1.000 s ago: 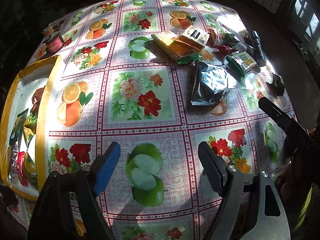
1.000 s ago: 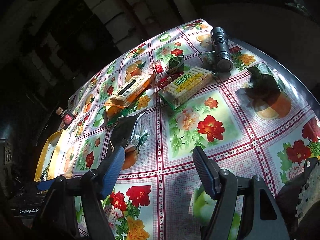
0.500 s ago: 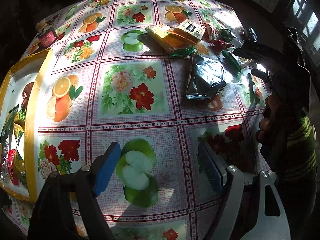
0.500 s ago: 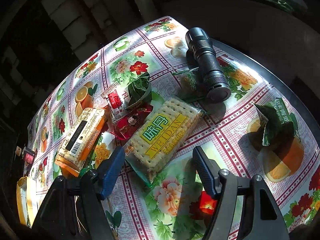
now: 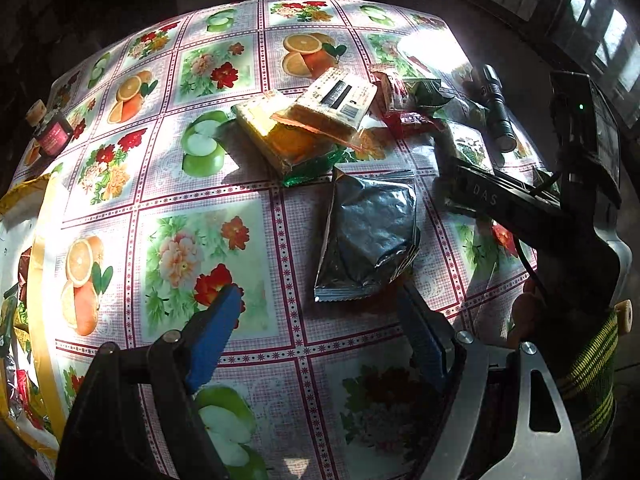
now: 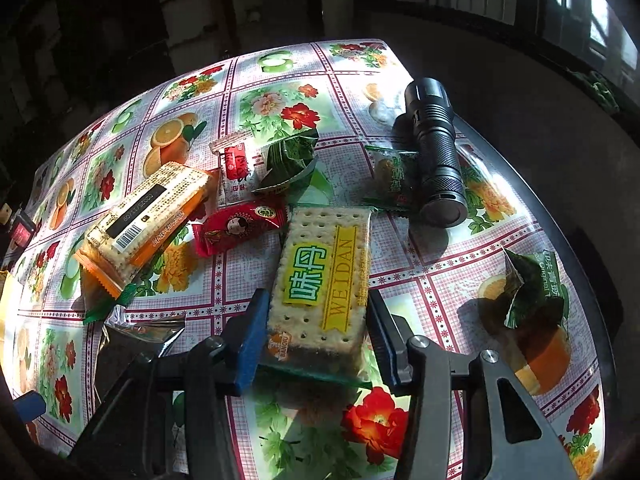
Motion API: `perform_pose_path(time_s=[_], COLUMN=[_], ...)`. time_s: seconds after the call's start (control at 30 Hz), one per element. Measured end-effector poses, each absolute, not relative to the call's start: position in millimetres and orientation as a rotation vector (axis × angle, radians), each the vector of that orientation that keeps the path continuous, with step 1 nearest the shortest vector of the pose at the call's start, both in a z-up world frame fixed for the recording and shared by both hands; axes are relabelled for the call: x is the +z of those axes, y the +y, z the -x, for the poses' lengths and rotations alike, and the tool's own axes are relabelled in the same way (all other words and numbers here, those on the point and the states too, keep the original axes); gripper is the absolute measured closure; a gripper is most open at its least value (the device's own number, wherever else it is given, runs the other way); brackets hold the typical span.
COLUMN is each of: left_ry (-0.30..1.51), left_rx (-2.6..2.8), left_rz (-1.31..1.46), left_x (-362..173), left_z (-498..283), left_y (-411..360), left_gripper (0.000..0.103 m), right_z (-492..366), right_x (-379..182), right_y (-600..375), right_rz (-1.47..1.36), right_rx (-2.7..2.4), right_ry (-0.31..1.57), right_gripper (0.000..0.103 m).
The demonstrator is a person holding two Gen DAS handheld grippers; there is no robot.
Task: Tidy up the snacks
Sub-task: 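Grasp the silver foil bag with left gripper while right gripper grasps WEIDAN cracker pack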
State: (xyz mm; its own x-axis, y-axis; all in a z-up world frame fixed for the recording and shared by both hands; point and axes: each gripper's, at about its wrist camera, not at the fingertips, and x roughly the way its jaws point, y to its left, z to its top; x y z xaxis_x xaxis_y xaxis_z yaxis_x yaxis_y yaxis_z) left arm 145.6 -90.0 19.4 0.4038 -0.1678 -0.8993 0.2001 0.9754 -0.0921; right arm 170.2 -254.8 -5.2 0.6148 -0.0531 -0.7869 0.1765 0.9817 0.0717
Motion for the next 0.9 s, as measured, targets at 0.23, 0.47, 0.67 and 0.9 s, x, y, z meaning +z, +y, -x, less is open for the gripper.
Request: perform_pose_path(time_s=[0.23,0.47,0.67,0.9], left_ry=[1.163,1.171,1.144,1.147], left_rx=[-0.216,-0.157,-0.153,-0.108], left_rz=[-0.052,-0.038,-0.095,-0.049], left_x=[-1,-13,-10,0], left_z=[-177,-194,-186,-158], left_y=[-122,-129,-135,-95], left_gripper=[0.023,0.023,0.043,0.043], right_z=[-149,-158,-154,-125], right_x=[-6,-9,-8,0], right_y=[-265,-264,-263,-244], right_rz=[-0.186,-0.165,-0.148,-0.174], right_rx=[-0.103,-0.119,-0.093,0.03], right_ry=[0.902,0.899,0.889,0.869], right_gripper=[0.054,0.054,0.055,0.056])
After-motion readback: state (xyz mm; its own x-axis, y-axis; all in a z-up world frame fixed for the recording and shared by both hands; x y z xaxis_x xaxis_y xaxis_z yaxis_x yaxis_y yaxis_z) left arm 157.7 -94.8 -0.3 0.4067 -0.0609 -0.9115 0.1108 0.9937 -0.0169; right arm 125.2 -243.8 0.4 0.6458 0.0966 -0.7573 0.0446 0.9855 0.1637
